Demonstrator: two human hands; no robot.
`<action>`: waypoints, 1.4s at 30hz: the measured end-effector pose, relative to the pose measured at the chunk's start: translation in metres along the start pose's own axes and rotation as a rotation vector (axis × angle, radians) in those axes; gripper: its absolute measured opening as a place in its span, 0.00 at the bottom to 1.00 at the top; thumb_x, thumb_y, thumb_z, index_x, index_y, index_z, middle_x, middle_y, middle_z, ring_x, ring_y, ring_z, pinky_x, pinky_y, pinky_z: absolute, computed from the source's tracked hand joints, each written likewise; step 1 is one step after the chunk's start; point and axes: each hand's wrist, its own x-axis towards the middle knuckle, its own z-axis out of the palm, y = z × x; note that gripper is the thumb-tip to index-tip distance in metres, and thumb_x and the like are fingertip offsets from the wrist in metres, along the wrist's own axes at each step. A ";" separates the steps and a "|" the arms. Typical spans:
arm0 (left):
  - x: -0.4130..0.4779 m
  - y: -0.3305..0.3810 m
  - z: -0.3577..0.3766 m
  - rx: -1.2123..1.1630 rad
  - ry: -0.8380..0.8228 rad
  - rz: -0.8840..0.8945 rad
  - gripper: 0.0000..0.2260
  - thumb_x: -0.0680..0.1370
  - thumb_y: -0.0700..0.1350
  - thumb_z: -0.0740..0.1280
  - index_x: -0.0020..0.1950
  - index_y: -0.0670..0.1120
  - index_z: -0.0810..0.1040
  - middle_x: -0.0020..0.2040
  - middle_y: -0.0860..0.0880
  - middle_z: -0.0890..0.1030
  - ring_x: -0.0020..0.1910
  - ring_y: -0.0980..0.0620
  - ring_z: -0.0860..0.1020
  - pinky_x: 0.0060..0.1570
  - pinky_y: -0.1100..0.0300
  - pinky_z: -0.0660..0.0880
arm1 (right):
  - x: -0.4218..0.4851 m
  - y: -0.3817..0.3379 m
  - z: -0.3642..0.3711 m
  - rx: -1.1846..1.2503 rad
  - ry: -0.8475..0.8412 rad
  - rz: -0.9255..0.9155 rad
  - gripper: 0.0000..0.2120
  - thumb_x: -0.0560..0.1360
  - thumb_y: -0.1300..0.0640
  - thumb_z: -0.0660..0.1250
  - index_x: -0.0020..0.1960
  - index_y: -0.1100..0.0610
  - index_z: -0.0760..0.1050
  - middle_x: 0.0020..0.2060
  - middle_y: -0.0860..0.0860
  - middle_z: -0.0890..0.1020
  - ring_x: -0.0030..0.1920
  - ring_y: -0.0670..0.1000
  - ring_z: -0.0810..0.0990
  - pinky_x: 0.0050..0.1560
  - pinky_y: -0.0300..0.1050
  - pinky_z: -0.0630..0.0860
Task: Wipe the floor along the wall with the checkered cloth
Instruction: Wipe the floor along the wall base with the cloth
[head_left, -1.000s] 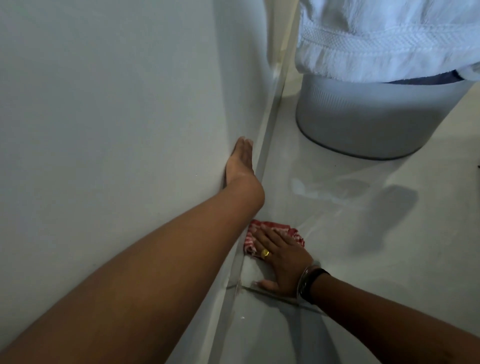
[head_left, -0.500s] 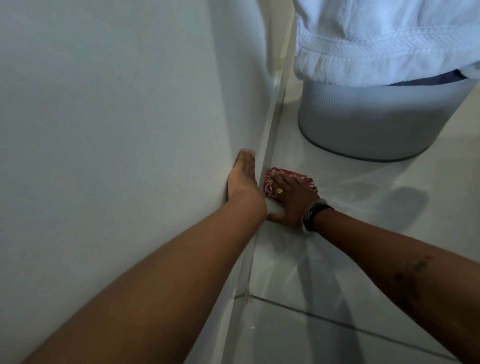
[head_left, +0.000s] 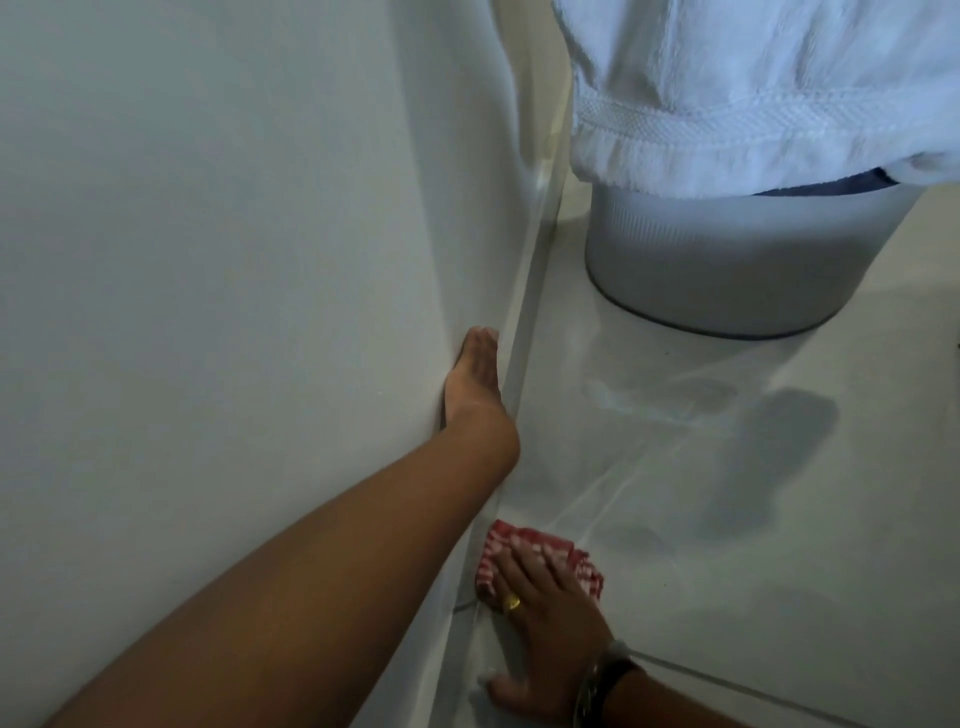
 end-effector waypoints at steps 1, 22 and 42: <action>0.001 0.001 0.001 -0.001 0.001 0.001 0.46 0.74 0.59 0.63 0.77 0.38 0.39 0.78 0.37 0.39 0.76 0.36 0.36 0.70 0.39 0.32 | -0.002 -0.004 0.003 0.016 0.013 0.022 0.46 0.58 0.24 0.59 0.67 0.52 0.76 0.69 0.51 0.76 0.70 0.57 0.72 0.70 0.60 0.64; 0.016 0.010 0.004 -0.027 0.010 -0.033 0.38 0.79 0.58 0.55 0.78 0.40 0.39 0.79 0.39 0.40 0.77 0.38 0.38 0.72 0.41 0.35 | 0.175 0.148 -0.142 -0.274 -0.003 0.217 0.50 0.66 0.25 0.51 0.79 0.50 0.44 0.80 0.51 0.43 0.79 0.54 0.41 0.76 0.52 0.41; 0.016 -0.008 -0.005 0.052 0.055 -0.001 0.47 0.73 0.64 0.59 0.77 0.39 0.38 0.78 0.36 0.39 0.76 0.36 0.38 0.73 0.39 0.36 | 0.064 0.084 -0.049 -0.140 0.011 -0.079 0.45 0.70 0.30 0.59 0.79 0.51 0.52 0.79 0.52 0.53 0.79 0.56 0.45 0.75 0.58 0.41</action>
